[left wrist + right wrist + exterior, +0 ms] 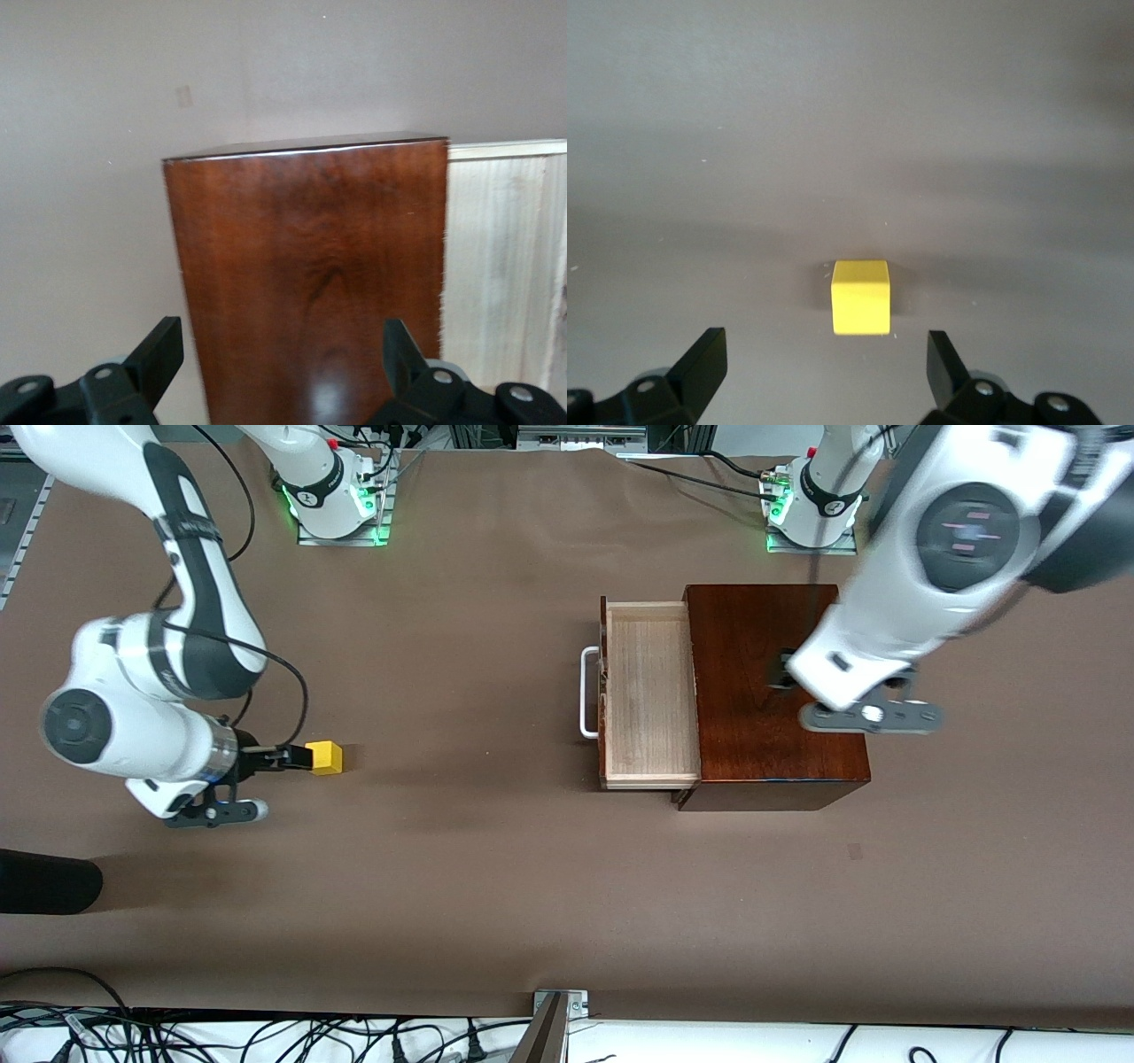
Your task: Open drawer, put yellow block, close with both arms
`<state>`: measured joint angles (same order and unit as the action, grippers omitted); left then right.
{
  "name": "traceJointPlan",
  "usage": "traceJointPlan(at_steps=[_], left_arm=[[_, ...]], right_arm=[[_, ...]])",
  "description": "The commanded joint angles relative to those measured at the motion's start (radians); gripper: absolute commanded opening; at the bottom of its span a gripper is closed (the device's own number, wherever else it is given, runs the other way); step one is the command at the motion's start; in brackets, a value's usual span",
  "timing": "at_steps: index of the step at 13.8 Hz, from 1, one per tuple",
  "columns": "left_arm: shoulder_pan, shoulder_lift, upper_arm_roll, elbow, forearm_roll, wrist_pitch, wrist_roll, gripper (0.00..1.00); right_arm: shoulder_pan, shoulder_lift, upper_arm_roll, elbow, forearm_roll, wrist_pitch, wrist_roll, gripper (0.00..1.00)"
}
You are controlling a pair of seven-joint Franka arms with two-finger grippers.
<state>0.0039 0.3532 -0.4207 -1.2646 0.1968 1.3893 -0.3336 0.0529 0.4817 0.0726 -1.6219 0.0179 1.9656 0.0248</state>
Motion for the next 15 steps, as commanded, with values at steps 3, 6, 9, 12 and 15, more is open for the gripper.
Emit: traceJointPlan(at_steps=[3, 6, 9, 12, 15], left_arm=[[-0.039, -0.193, 0.285, -0.212, -0.201, 0.169, 0.189, 1.00], [-0.062, -0.308, 0.416, -0.335, -0.194, 0.215, 0.364, 1.00], [-0.062, -0.368, 0.459, -0.395, -0.186, 0.209, 0.363, 1.00], [-0.061, -0.369, 0.485, -0.394, -0.183, 0.209, 0.360, 1.00], [-0.061, -0.367, 0.473, -0.377, -0.165, 0.198, 0.350, 1.00]], right_arm=[[-0.005, -0.017, 0.007, -0.226, 0.002, 0.282, 0.003, 1.00], [-0.007, -0.012, 0.007, -0.361, 0.000, 0.453, -0.008, 1.00], [-0.007, -0.006, 0.006, -0.391, -0.001, 0.484, -0.009, 1.00], [-0.008, 0.000, 0.004, -0.398, -0.004, 0.486, -0.009, 1.00], [-0.013, 0.011, 0.004, -0.400, -0.004, 0.496, -0.019, 0.67]])
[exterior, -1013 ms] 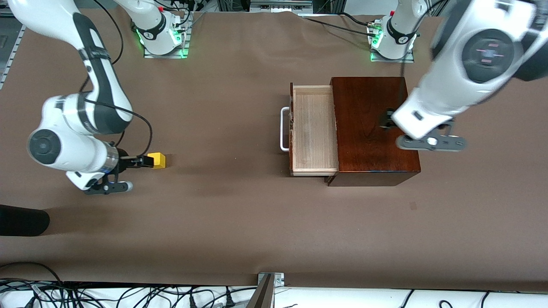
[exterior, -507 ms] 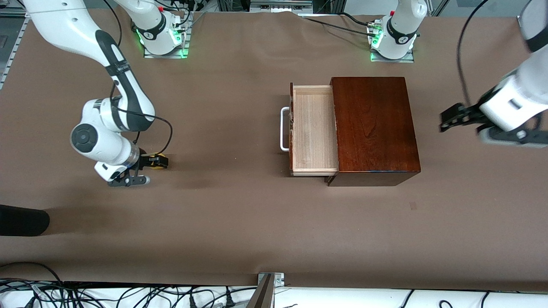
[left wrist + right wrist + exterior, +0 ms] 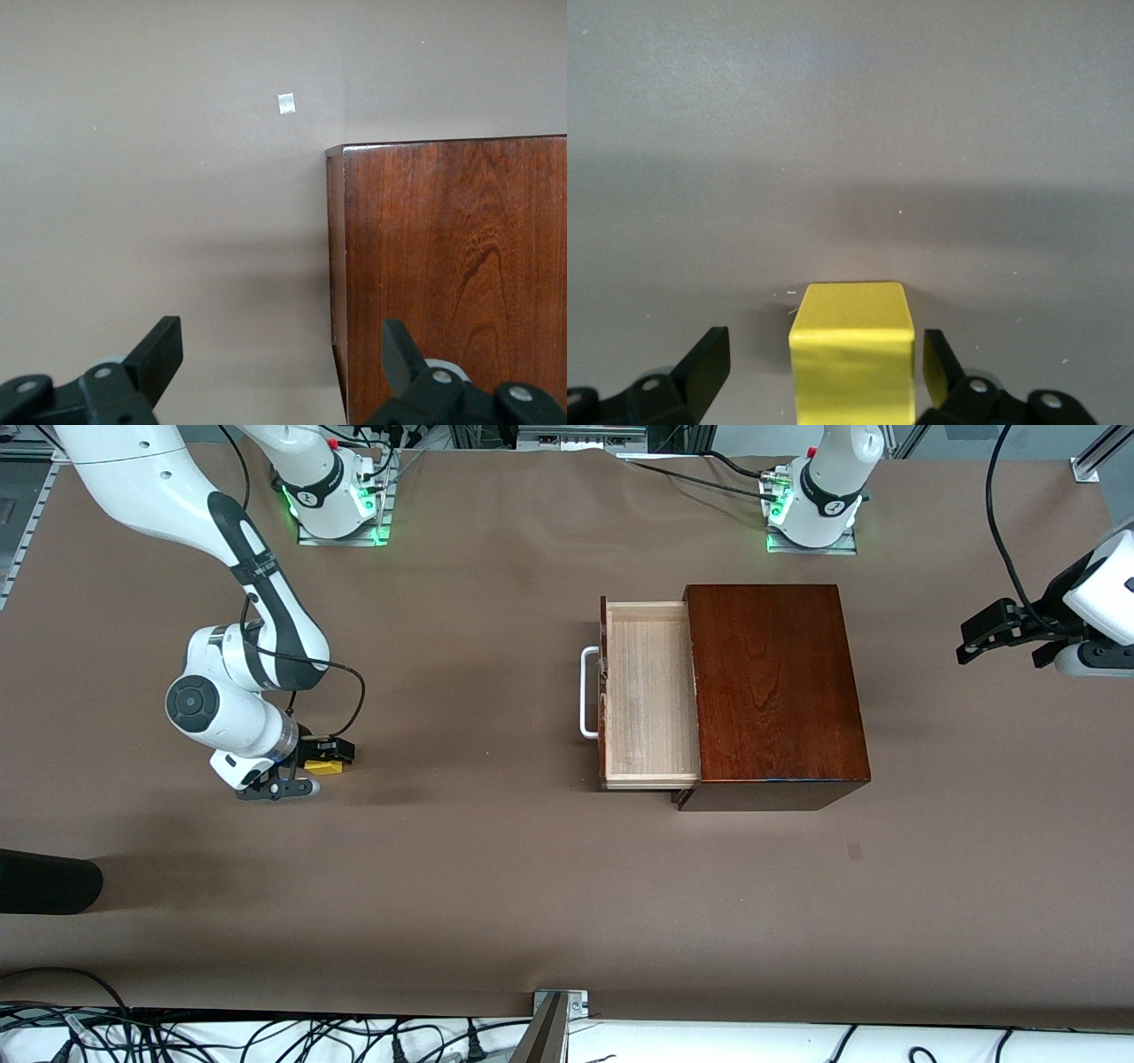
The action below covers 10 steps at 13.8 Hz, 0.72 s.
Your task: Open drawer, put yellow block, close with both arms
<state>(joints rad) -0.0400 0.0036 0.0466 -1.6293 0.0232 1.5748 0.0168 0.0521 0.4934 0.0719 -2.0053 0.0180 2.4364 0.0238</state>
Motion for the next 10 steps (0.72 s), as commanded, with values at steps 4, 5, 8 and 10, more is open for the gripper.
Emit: traceJointPlan(at_steps=[4, 5, 8, 10], left_arm=[[-0.017, -0.014, -0.016, -0.006, 0.006, 0.021, -0.001, 1.00], [-0.017, -0.014, -0.016, -0.003, 0.006, 0.021, -0.001, 1.00], [-0.017, -0.013, -0.016, -0.001, 0.006, 0.021, -0.003, 1.00], [-0.018, -0.013, -0.017, -0.001, 0.007, 0.019, -0.003, 1.00]], right_arm=[[-0.034, 0.017, 0.005, -0.012, -0.004, 0.038, -0.048, 0.18], [-0.043, 0.016, 0.005, -0.007, -0.004, 0.033, -0.064, 0.09], [-0.041, -0.025, 0.011, 0.048, -0.004, -0.034, -0.123, 0.00], [-0.041, -0.035, 0.017, 0.179, -0.003, -0.190, -0.195, 0.00]])
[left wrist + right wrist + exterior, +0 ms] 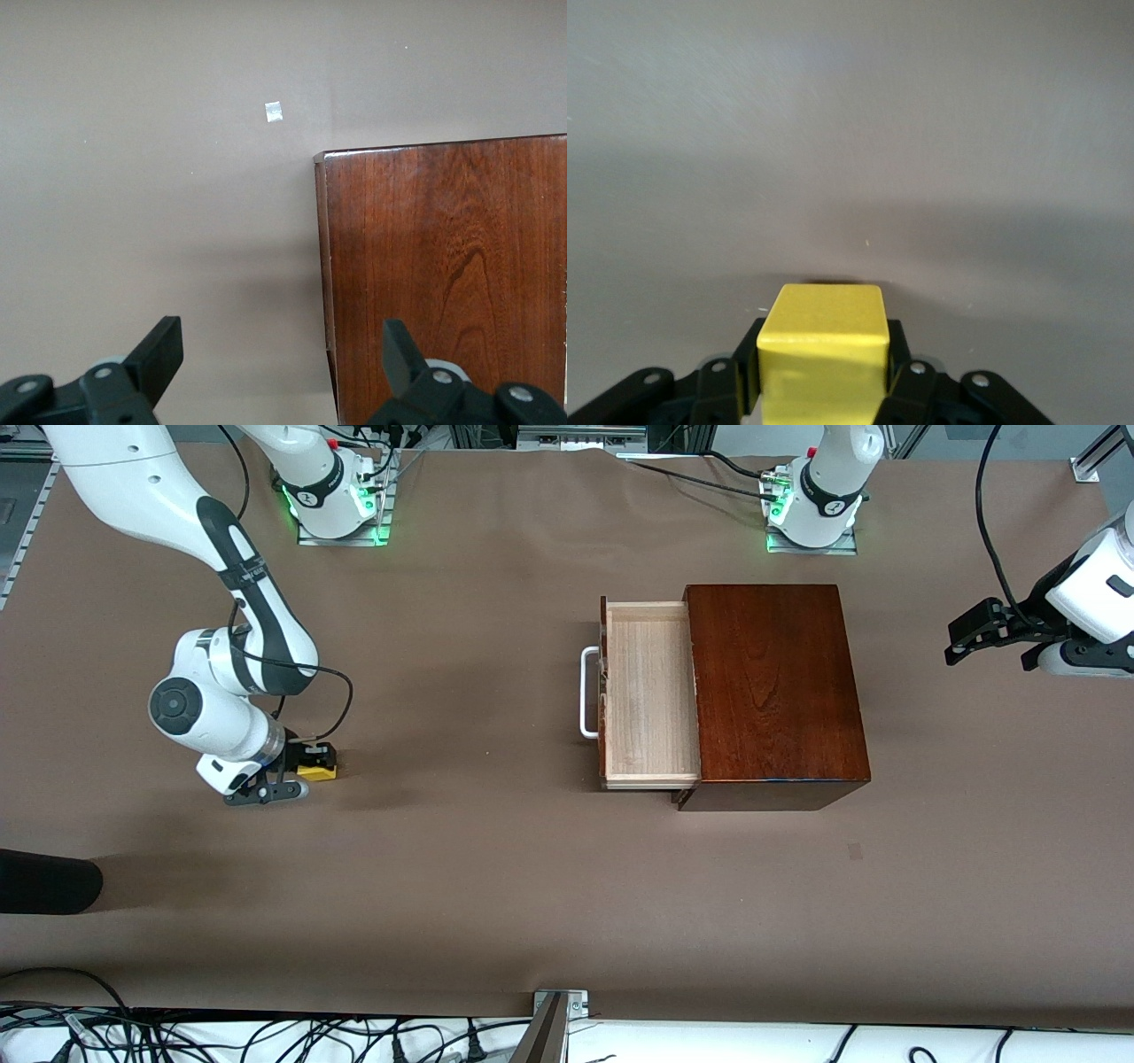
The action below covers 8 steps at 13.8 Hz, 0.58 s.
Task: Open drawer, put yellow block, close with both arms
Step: 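Carry the yellow cube with the right gripper over the open drawer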
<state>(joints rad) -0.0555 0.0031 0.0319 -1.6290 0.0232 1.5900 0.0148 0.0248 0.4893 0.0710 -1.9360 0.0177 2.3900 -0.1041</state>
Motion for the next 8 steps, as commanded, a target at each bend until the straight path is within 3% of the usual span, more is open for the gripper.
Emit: traceJointPlan(at_steps=[1, 4, 6, 8], left_arm=[[-0.003, -0.012, -0.003, -0.002, 0.007, 0.002, -0.001, 1.00], [-0.003, -0.012, -0.003, -0.002, 0.006, 0.002, -0.001, 1.00], [-0.003, -0.012, -0.003, -0.002, 0.006, 0.002, -0.001, 1.00], [-0.003, -0.011, -0.001, -0.002, 0.006, 0.002, -0.001, 1.00]], right_arm=[[-0.009, -0.026, 0.018, 0.190, 0.001, -0.240, -0.150, 0.00], [0.012, -0.023, 0.035, 0.327, 0.013, -0.380, -0.290, 0.03], [0.014, -0.029, 0.110, 0.360, 0.007, -0.387, -0.350, 0.03], [0.029, -0.023, 0.206, 0.438, 0.008, -0.480, -0.373, 0.02]])
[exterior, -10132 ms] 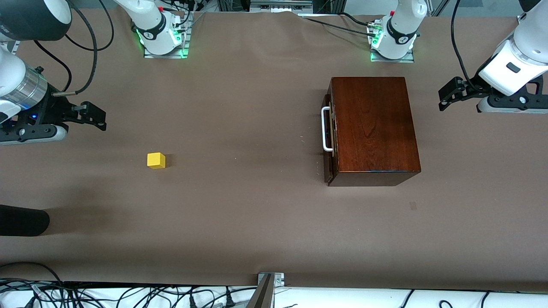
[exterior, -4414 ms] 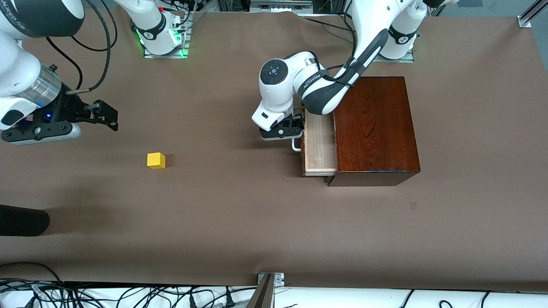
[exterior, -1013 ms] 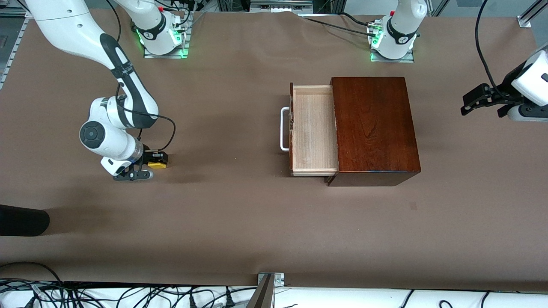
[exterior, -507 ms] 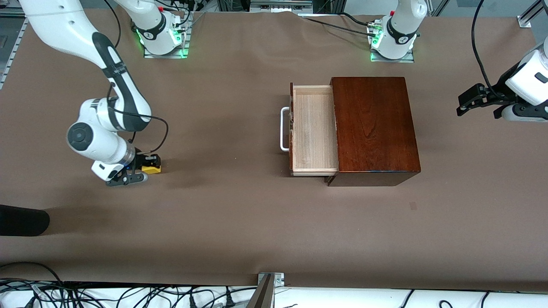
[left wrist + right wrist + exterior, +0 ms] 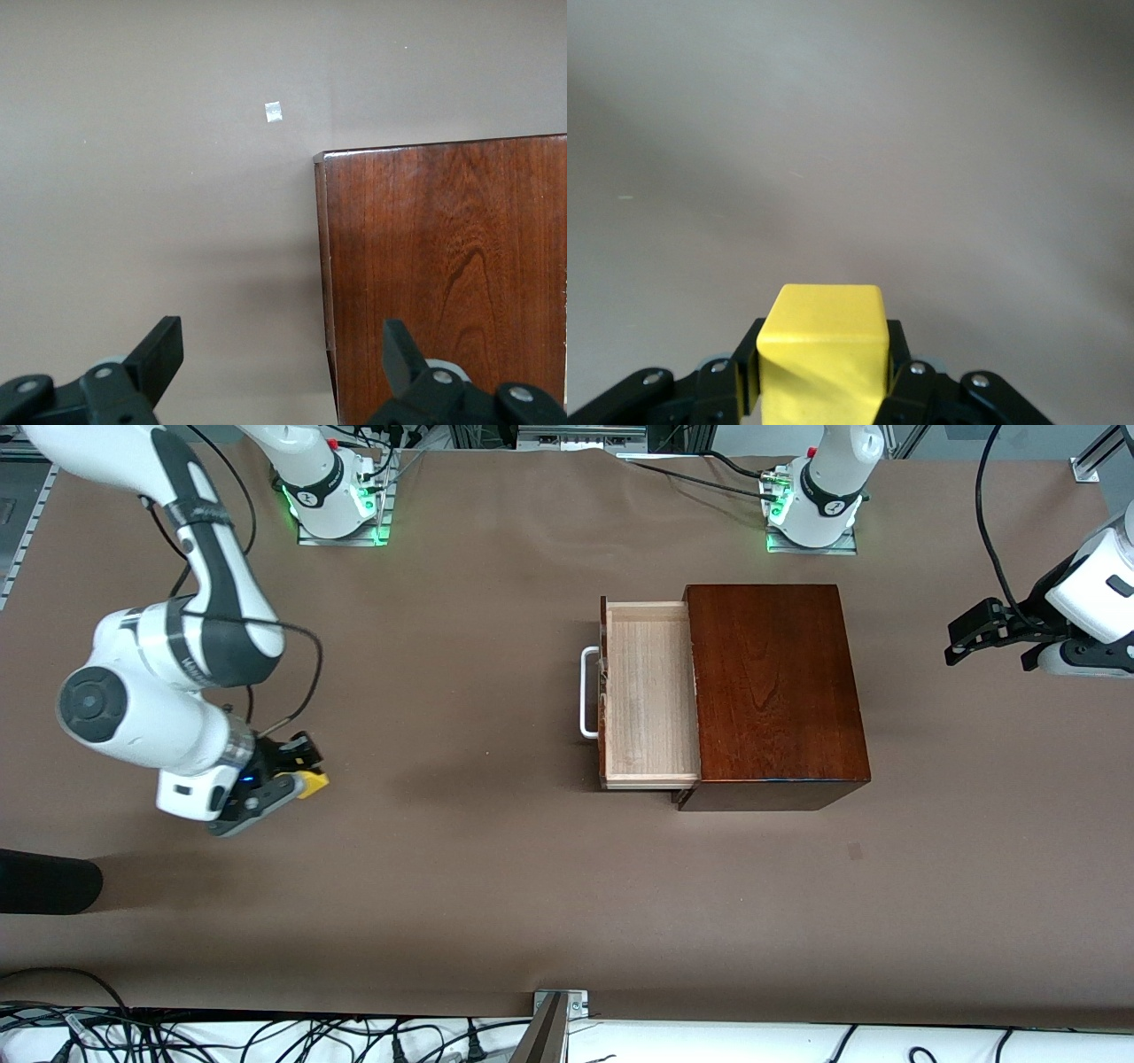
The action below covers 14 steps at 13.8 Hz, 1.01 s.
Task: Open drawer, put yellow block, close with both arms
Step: 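Carry the yellow cube with the right gripper over the open drawer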
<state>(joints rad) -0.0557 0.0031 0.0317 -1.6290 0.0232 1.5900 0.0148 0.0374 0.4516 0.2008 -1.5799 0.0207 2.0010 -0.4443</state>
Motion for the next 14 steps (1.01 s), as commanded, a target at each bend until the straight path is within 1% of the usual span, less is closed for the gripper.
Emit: traceJointPlan(at_steps=[1, 2, 4, 5, 7, 9, 11, 13, 14], left_arm=[[-0.003, -0.011, -0.001, -0.002, 0.006, 0.002, -0.001, 1.00], [-0.003, -0.011, -0.001, -0.002, 0.006, 0.002, -0.001, 1.00], [-0.003, -0.011, -0.001, -0.002, 0.006, 0.002, -0.001, 1.00], [-0.003, -0.011, -0.001, -0.002, 0.006, 0.002, -0.001, 1.00], [-0.003, -0.011, -0.003, -0.002, 0.006, 0.002, 0.001, 1.00], [-0.003, -0.011, -0.001, -0.002, 0.006, 0.002, -0.001, 1.00], [-0.003, -0.011, -0.001, -0.002, 0.006, 0.002, 0.001, 1.00], [-0.003, -0.011, -0.001, -0.002, 0.006, 0.002, 0.001, 1.00], [-0.003, -0.011, -0.001, -0.002, 0.006, 0.002, 0.001, 1.00]], right_arm=[[0.038, 0.019, 0.122, 0.099, 0.005, -0.116, -0.028, 0.00], [0.074, 0.018, 0.159, 0.106, -0.005, -0.113, -0.025, 0.00], [0.186, 0.038, 0.161, 0.185, -0.030, -0.107, -0.024, 0.00], [0.244, 0.054, 0.161, 0.228, -0.066, -0.108, -0.024, 0.00], [0.376, 0.075, 0.160, 0.277, -0.138, -0.100, -0.017, 0.00], [0.511, 0.120, 0.157, 0.332, -0.207, -0.090, 0.076, 0.00], [0.594, 0.185, 0.157, 0.398, -0.240, -0.090, 0.102, 0.00], [0.656, 0.213, 0.157, 0.419, -0.309, -0.090, 0.102, 0.00], [0.679, 0.223, 0.155, 0.419, -0.329, -0.085, 0.101, 0.00]])
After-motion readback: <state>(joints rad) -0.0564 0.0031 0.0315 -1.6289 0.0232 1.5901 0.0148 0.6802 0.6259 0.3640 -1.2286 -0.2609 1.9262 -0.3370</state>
